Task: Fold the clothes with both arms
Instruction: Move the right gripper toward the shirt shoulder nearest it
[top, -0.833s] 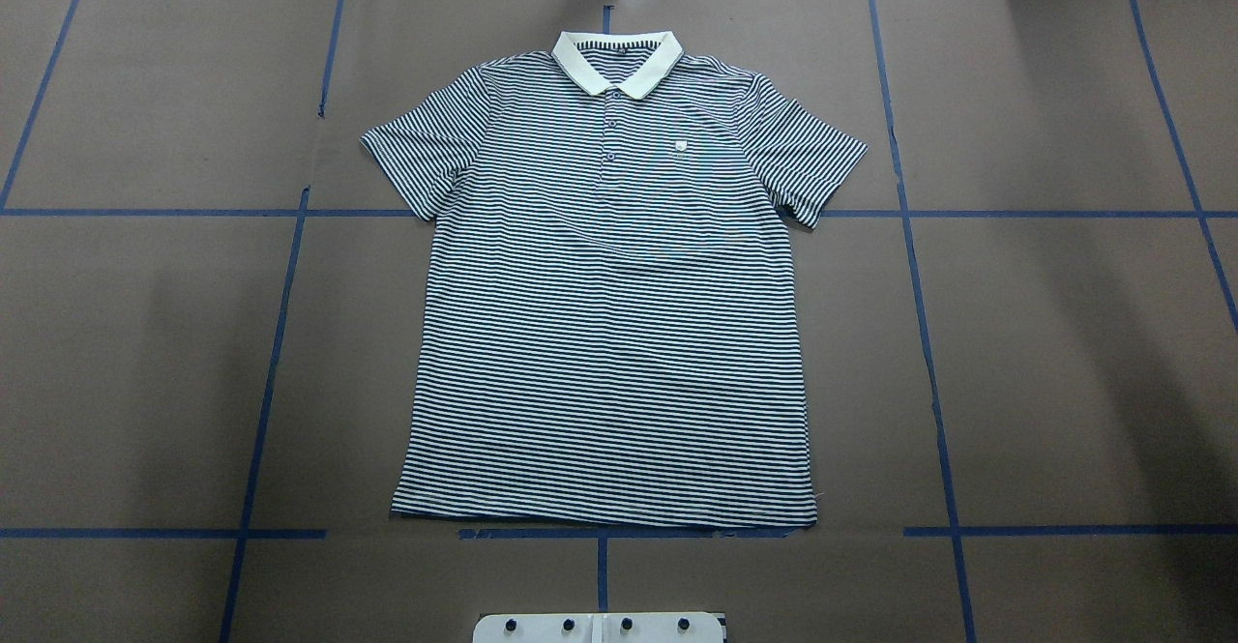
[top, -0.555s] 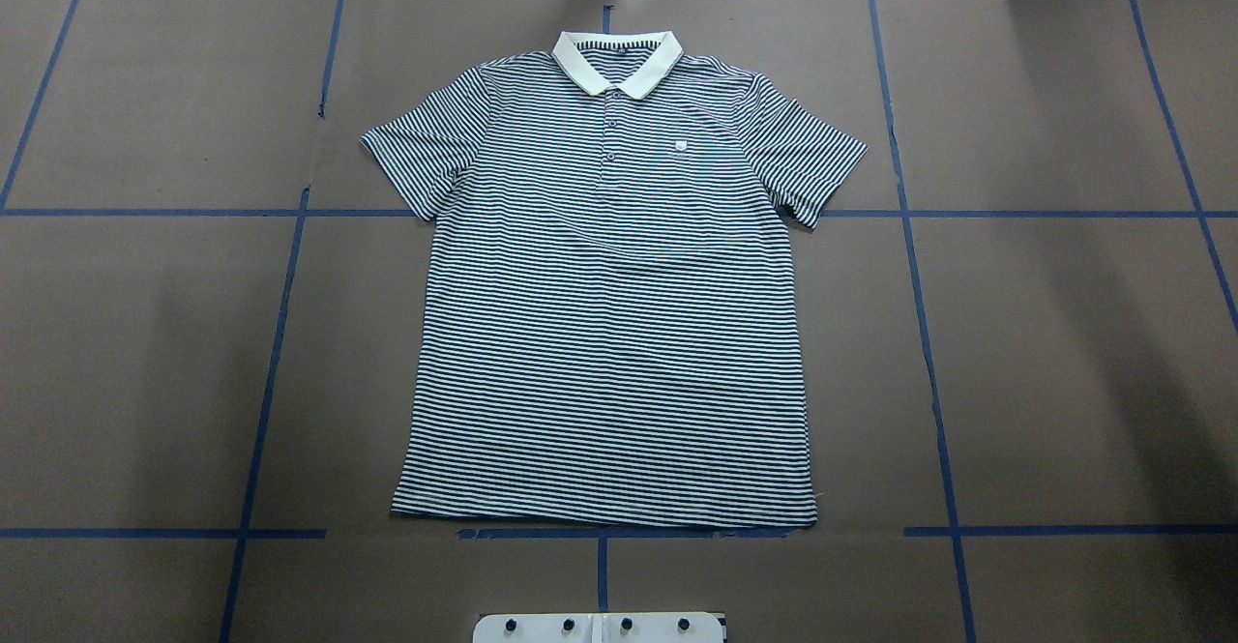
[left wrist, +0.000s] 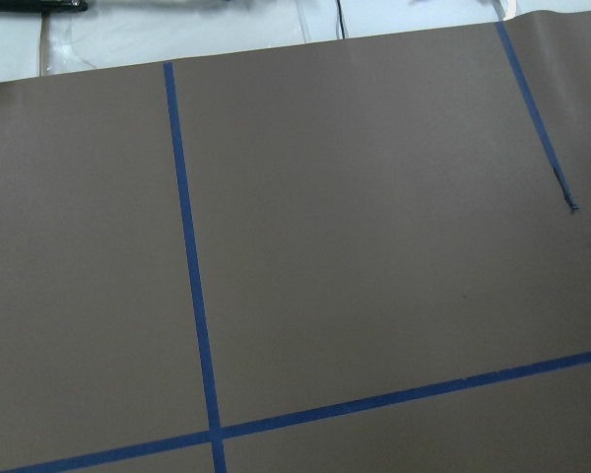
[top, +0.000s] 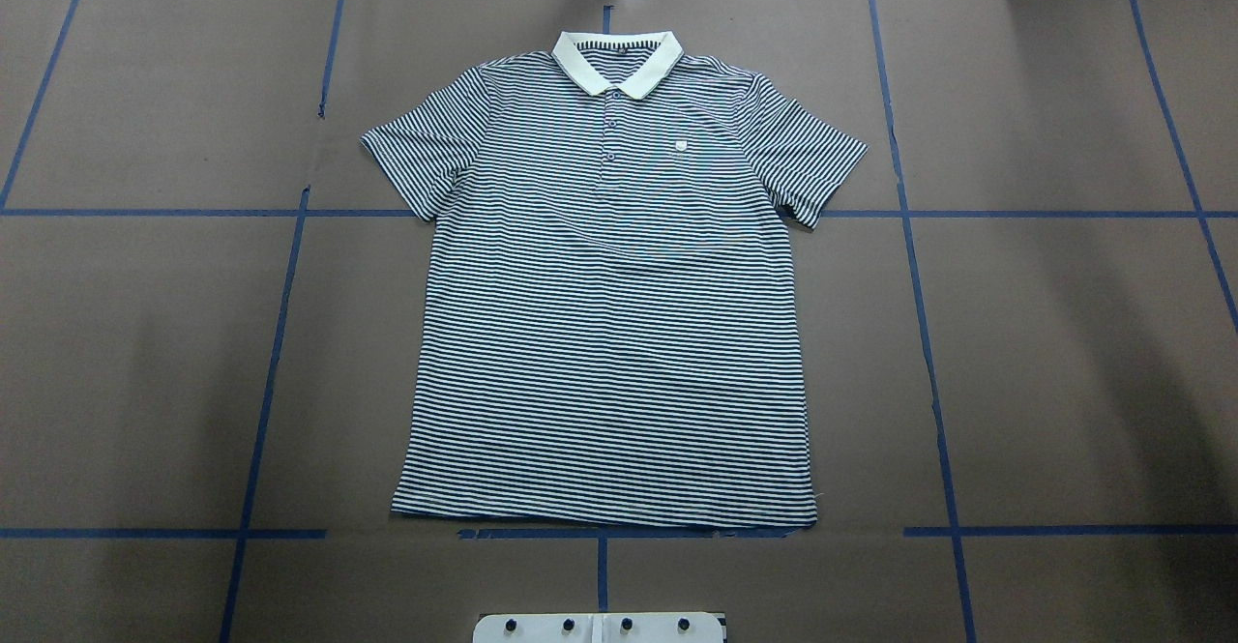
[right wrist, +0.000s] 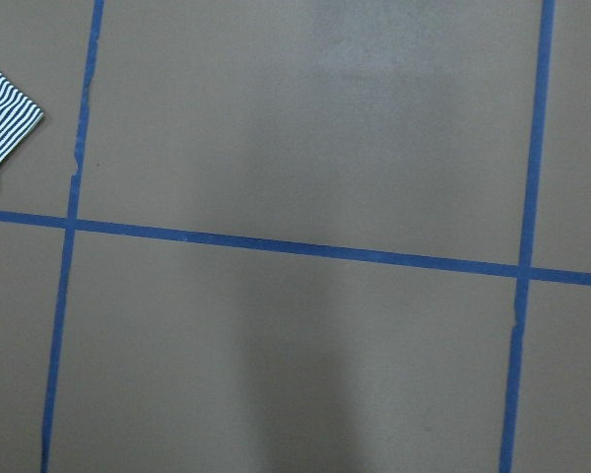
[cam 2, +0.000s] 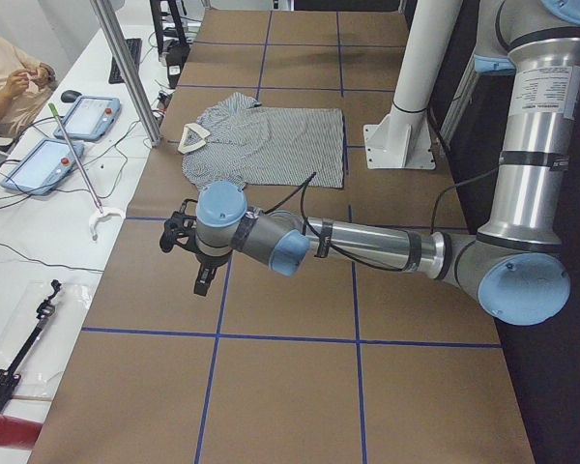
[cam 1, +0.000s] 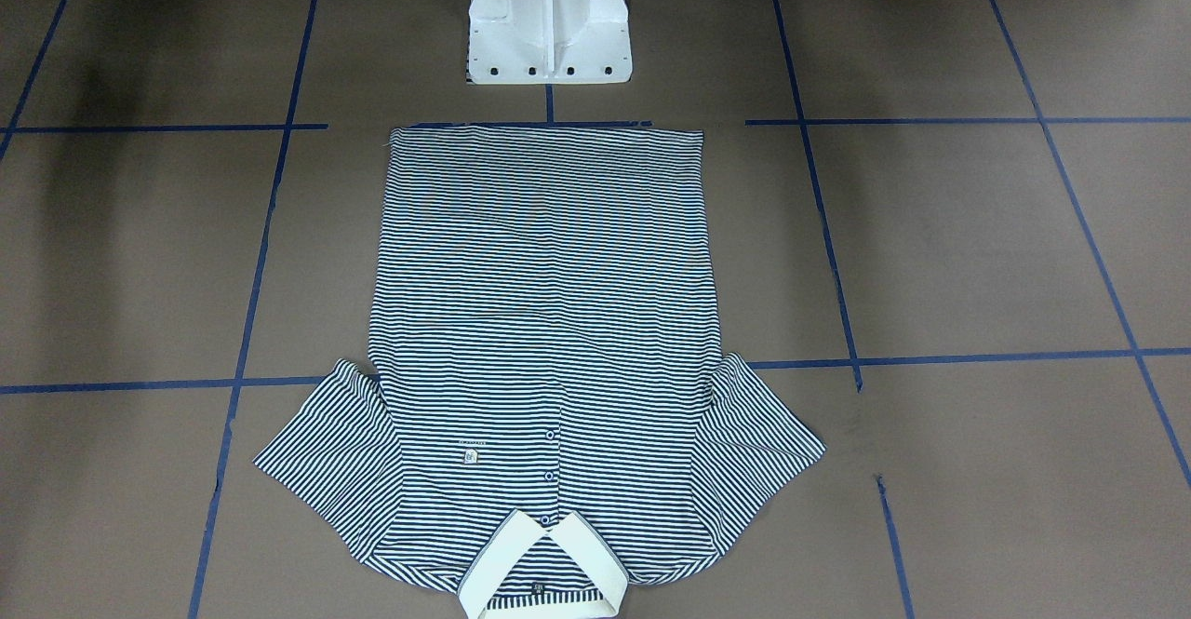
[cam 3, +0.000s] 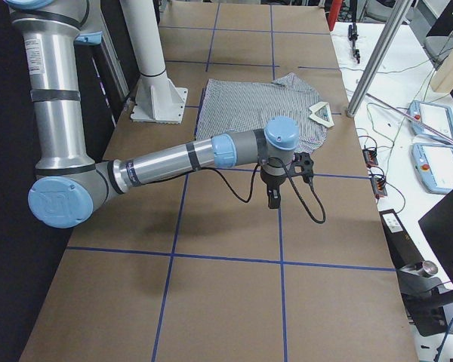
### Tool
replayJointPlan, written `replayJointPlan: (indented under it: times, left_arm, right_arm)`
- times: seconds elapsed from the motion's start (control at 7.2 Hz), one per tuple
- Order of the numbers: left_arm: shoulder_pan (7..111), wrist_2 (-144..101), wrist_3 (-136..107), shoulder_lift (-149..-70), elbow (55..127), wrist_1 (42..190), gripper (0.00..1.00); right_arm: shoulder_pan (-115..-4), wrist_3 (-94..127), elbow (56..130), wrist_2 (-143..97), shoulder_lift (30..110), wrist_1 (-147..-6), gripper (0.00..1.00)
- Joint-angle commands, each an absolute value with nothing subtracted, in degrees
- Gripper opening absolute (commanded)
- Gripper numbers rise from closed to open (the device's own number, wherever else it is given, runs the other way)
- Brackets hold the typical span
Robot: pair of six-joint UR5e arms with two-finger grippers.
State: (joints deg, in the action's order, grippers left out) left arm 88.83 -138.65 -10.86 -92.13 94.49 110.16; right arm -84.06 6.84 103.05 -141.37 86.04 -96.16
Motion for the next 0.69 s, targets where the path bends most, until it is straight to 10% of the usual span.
replayJointPlan:
  times: [0.0,0.56]
  left_arm:
    - [88.68,-139.13,-10.9,-87.54,100.26,110.21,1.0]
    - [86.66,-146.77,-16.13,-84.65,104.47,113.1,1.0]
  right_arm:
    - [-80.11,9.38,100.99,-145.11,85.09,-87.44,1.0]
    - [-67.08,43.86,79.52,-137.64,64.22,-72.61,0.99]
